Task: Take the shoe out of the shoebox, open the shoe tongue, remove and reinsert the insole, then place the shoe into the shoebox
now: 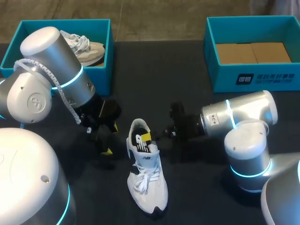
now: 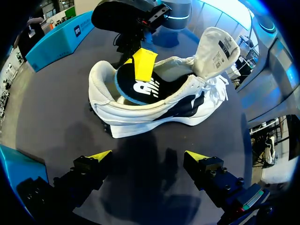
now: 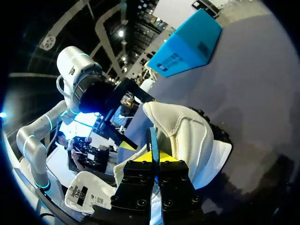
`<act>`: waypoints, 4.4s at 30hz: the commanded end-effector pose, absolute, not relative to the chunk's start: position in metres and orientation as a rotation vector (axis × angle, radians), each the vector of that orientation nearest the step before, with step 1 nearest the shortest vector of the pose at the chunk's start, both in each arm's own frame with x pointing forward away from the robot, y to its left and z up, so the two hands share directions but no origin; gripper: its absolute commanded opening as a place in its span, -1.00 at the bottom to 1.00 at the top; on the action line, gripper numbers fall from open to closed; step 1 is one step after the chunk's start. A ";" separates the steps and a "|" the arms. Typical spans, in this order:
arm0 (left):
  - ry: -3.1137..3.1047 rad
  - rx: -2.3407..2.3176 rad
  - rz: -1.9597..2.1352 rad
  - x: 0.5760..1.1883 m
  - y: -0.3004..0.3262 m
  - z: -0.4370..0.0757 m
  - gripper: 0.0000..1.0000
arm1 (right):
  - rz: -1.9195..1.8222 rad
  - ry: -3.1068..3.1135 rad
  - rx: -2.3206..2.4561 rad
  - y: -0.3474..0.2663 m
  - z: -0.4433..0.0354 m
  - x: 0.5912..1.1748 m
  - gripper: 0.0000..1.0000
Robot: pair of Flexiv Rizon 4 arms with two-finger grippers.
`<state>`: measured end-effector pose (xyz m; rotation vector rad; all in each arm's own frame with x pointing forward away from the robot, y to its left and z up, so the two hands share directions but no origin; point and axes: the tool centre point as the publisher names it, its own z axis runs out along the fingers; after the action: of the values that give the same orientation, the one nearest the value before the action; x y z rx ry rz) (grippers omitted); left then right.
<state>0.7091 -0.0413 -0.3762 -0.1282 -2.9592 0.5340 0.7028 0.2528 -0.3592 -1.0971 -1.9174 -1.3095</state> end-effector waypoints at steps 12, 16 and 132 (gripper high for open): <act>-2.962 -0.127 0.533 0.708 -0.041 -0.376 1.00 | -1.344 -1.977 -1.075 0.259 -0.349 0.707 -0.11; -2.962 -0.127 0.533 0.708 -0.041 -0.376 1.00 | -1.388 -1.993 -1.045 0.260 -0.345 0.711 -0.04; -2.995 -0.626 0.493 0.784 0.079 -0.281 1.00 | -0.820 -2.640 -1.840 0.280 -0.304 0.689 -1.00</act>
<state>0.7799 0.0725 -0.2826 -0.6252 -3.0033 0.4774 0.6873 0.2646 -0.2953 -1.7338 -2.5716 -0.9014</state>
